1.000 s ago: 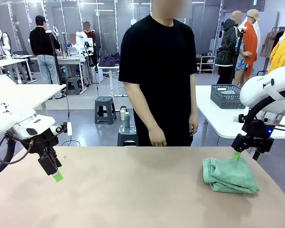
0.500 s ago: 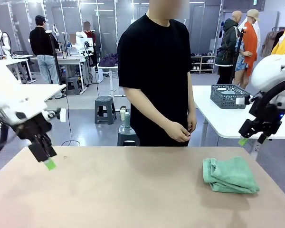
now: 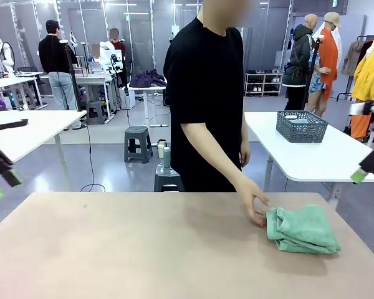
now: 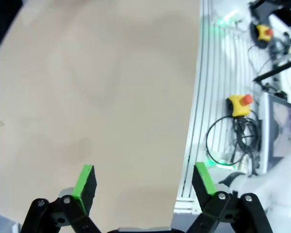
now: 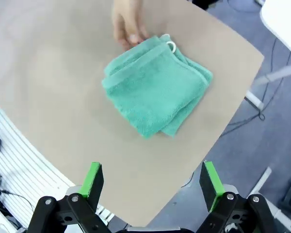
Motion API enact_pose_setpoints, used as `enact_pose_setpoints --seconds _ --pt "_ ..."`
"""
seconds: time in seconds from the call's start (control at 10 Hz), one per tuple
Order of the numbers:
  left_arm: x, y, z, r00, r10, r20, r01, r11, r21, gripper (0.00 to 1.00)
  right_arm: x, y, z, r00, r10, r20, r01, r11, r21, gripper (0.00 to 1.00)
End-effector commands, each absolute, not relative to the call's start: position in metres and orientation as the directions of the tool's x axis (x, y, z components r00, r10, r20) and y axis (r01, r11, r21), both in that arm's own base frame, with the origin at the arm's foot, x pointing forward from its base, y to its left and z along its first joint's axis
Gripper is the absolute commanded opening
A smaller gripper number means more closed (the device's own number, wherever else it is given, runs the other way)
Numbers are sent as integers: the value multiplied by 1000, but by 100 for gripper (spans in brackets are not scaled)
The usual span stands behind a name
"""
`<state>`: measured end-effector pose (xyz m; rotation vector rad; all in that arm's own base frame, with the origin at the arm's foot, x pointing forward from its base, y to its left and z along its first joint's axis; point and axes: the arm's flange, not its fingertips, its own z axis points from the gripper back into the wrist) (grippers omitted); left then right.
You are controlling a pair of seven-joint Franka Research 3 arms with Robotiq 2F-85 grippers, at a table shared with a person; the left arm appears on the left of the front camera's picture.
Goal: Fold the towels and place them in the basket.
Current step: Stack the folded Towel with hook on the right side of the table.
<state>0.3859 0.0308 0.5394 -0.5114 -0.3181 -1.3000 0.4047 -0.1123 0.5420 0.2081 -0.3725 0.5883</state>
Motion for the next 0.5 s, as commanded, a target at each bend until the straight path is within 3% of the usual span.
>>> enact_pose_setpoints --seconds 0.0,0.2,0.4 --pt "380 78 539 203 -798 567 977 130 -167 100 377 -132 542 705 526 475 -642 759 112 100" --pt "365 138 541 169 -716 678 986 116 -124 100 341 -153 543 549 577 605 -755 653 61 100" --pt "351 184 538 124 -689 714 992 110 -66 100 322 -181 537 362 661 658 -905 419 77 100"
